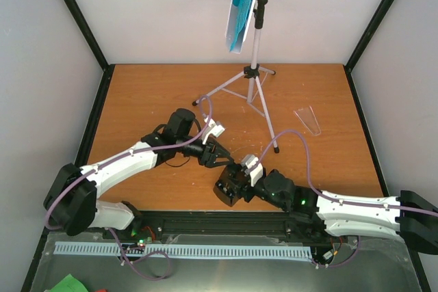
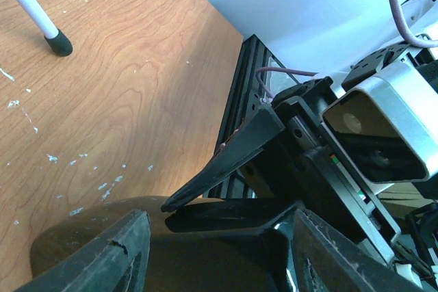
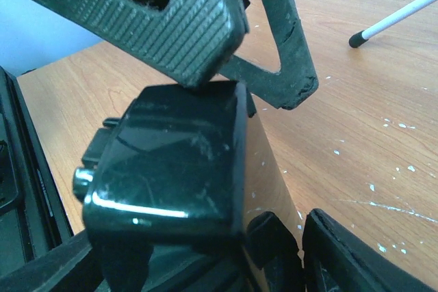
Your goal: Pack up the instrument practice props
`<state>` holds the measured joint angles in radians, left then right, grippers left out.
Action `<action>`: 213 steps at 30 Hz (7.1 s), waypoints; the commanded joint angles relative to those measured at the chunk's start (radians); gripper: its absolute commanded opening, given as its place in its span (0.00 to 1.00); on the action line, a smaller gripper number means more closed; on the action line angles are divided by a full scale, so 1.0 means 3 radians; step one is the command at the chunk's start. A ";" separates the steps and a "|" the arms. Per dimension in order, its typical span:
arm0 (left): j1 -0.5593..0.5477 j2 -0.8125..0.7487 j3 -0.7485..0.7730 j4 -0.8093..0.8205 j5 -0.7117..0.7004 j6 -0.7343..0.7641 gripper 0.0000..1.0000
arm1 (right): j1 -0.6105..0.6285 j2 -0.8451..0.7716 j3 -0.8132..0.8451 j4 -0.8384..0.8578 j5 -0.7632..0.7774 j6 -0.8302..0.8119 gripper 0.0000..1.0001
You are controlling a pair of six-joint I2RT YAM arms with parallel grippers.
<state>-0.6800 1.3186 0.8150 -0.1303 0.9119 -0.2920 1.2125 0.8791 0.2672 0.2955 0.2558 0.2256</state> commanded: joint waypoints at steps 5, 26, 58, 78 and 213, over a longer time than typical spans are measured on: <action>-0.0033 0.0060 0.0072 0.0050 0.0043 0.0112 0.58 | 0.0023 -0.0168 -0.0140 -0.0185 0.0129 0.0089 0.66; -0.0034 0.0052 -0.0003 0.0078 0.0140 0.0237 0.54 | 0.0023 -0.0031 -0.0007 -0.0288 0.0311 0.0218 0.62; -0.0034 0.0002 -0.0134 0.0251 0.0186 0.0130 0.54 | 0.0022 0.0083 0.0164 -0.0381 0.0585 0.0306 0.67; -0.0034 -0.0906 -0.0596 0.0831 -0.0968 -0.0507 0.99 | 0.0023 -0.0352 0.0376 -0.0731 0.0156 0.0037 1.00; 0.0472 -0.1752 -0.1491 0.0930 -0.1110 -0.1184 1.00 | -0.4957 0.3745 0.3517 -0.2554 -0.1989 -0.0367 0.45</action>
<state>-0.5465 0.7982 0.3405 0.1562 0.5610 -0.6392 -0.2707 1.9495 1.2503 -0.4198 -0.3046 0.1394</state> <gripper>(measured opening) 0.995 0.474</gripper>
